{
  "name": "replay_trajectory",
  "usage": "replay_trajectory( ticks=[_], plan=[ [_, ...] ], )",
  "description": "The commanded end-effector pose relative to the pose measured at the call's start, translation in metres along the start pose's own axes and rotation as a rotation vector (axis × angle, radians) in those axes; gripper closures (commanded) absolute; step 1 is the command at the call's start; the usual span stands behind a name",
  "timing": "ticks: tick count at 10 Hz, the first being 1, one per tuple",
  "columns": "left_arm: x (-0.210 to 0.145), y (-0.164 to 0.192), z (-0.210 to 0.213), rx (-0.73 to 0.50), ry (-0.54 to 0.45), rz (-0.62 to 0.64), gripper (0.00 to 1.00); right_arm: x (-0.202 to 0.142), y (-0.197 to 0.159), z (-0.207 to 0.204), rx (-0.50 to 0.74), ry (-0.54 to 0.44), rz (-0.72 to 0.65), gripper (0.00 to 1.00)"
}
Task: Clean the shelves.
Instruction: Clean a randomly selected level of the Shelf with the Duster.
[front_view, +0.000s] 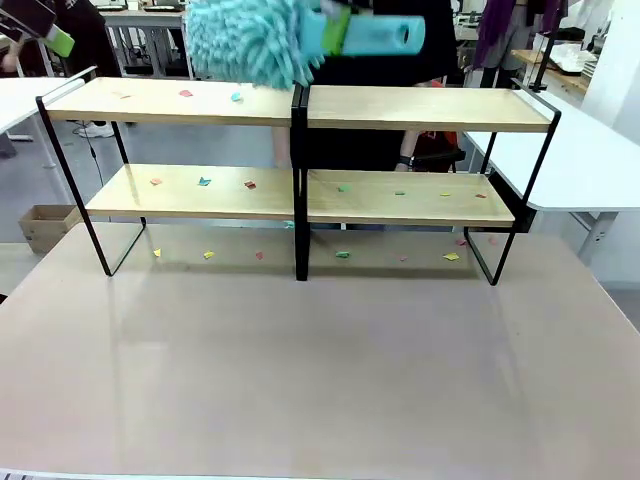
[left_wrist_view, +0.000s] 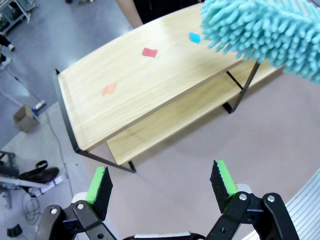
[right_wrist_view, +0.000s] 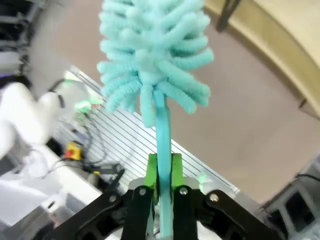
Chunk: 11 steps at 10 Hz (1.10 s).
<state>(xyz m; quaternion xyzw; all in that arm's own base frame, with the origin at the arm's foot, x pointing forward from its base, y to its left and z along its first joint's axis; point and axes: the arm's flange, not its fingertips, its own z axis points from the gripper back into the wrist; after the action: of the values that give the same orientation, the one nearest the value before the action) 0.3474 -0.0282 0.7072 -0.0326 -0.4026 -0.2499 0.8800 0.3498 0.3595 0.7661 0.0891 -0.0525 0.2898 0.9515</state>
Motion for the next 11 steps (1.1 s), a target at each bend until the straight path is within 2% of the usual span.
replay_trajectory(
  ticks=[1,2,3,6,7,9,11],
  plan=[
    [0.000,0.001,0.001,-0.001,-0.001,0.000,0.00,-0.017,0.006,0.017,0.051,-0.052,0.018,0.88],
    [0.000,0.001,0.001,-0.001,-0.001,0.000,0.00,0.000,0.000,0.000,0.000,0.000,0.000,0.88],
    [0.000,0.001,0.001,-0.001,-0.001,0.000,0.00,0.011,0.006,0.001,-0.032,-0.067,-0.146,0.88],
    [0.000,0.001,0.001,-0.001,-0.001,0.000,0.00,0.039,0.008,0.003,-0.022,-0.194,-0.244,0.88],
    [0.000,0.001,0.001,-0.001,-0.001,0.000,0.00,0.045,0.006,0.004,-0.042,-0.196,-0.298,0.88],
    [0.000,0.001,0.001,-0.001,-0.001,0.000,0.00,0.067,0.009,-0.017,-0.078,-0.102,-0.320,0.88],
    [0.000,0.001,0.001,-0.001,-0.001,0.000,0.00,0.085,0.019,-0.034,-0.055,-0.120,-0.318,0.88]
  ],
)
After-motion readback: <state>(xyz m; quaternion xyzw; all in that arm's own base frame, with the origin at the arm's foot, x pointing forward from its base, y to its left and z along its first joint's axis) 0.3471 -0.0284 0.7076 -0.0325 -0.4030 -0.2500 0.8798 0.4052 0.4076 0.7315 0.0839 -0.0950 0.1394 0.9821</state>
